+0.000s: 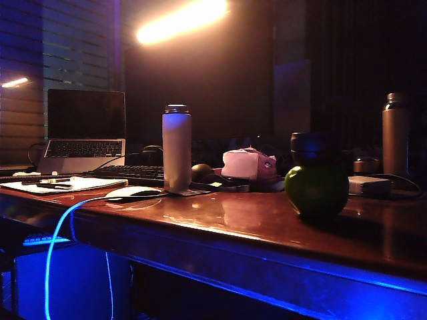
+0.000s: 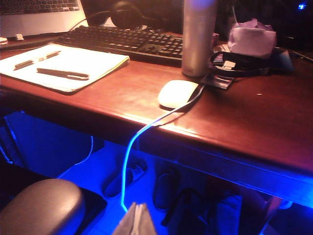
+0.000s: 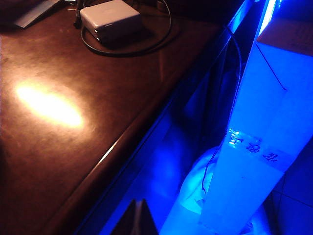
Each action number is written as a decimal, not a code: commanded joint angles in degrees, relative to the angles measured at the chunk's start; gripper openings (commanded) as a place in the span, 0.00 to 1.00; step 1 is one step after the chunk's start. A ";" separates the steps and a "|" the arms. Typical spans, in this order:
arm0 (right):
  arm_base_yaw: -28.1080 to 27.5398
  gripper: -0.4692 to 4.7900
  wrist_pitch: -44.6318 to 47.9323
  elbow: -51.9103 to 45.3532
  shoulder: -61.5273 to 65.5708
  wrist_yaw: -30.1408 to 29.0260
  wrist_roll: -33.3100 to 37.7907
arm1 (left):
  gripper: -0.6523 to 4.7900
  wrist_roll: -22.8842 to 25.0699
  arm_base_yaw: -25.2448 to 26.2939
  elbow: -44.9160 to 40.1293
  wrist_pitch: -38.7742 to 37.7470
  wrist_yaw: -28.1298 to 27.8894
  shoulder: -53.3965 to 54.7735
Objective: Stack the black thermos bottle cap from the table onto the green apple.
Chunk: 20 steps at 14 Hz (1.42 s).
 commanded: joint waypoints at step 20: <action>0.20 0.08 0.04 -0.39 -0.07 0.04 0.26 | 0.12 3.19 -1.18 -0.09 -4.20 -12.15 -0.13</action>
